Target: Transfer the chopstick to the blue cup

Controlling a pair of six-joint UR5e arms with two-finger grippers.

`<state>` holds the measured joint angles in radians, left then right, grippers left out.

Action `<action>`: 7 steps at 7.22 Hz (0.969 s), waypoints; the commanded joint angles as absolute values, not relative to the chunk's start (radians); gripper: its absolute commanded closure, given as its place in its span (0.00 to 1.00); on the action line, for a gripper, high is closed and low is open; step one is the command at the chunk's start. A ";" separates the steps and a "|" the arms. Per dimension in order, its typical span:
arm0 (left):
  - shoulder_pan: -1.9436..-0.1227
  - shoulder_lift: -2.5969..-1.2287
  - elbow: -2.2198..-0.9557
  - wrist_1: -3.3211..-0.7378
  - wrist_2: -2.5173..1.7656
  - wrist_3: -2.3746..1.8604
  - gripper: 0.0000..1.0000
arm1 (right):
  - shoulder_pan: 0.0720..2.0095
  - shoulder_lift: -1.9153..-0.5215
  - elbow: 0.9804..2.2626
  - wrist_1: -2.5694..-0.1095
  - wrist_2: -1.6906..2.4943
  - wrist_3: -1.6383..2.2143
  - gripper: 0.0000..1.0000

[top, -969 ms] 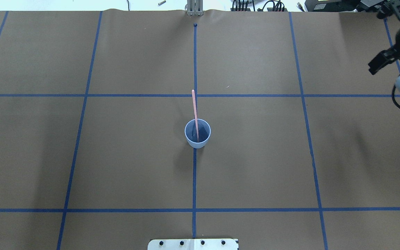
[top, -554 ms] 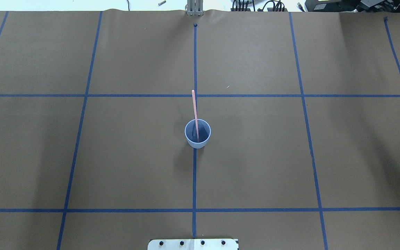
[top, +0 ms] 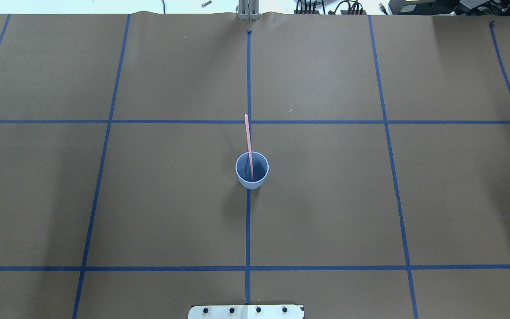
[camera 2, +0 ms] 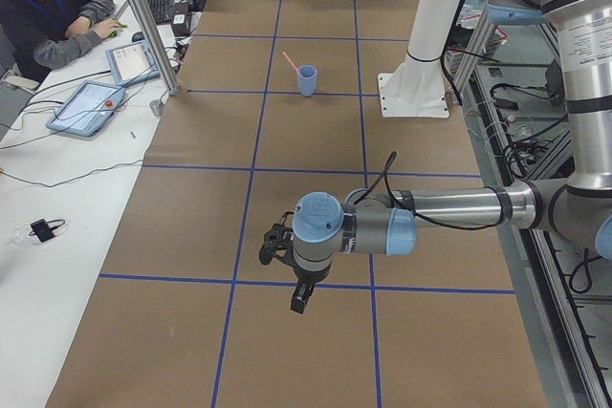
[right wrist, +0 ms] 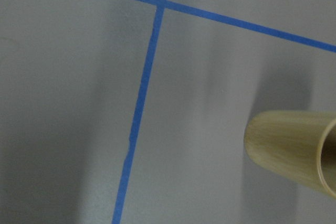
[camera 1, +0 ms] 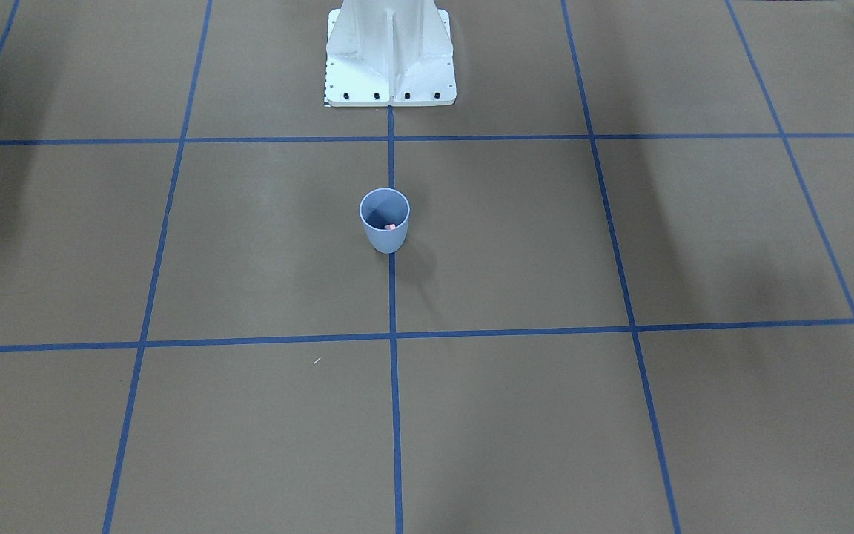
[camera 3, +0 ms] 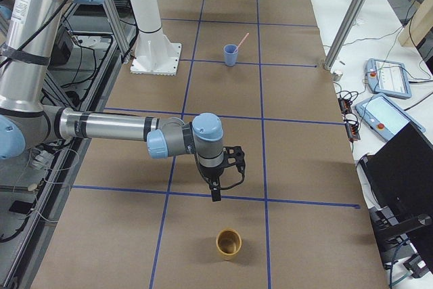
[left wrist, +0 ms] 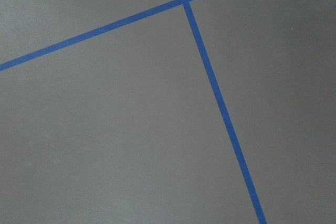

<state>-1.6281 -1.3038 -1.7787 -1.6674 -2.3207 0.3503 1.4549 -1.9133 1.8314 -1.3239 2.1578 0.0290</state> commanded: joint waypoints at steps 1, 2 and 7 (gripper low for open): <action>-1.629 -1.304 -1.778 -1.667 -2.315 0.350 0.02 | 1.534 -1.915 1.847 -1.455 2.225 0.028 0.00; -1.629 -1.304 -1.778 -1.667 -2.313 0.350 0.02 | 1.563 -1.884 1.859 -1.538 2.252 0.025 0.00; -1.631 -1.302 -1.778 -1.669 -2.313 0.350 0.02 | 1.569 -1.819 1.870 -1.624 2.261 0.028 0.00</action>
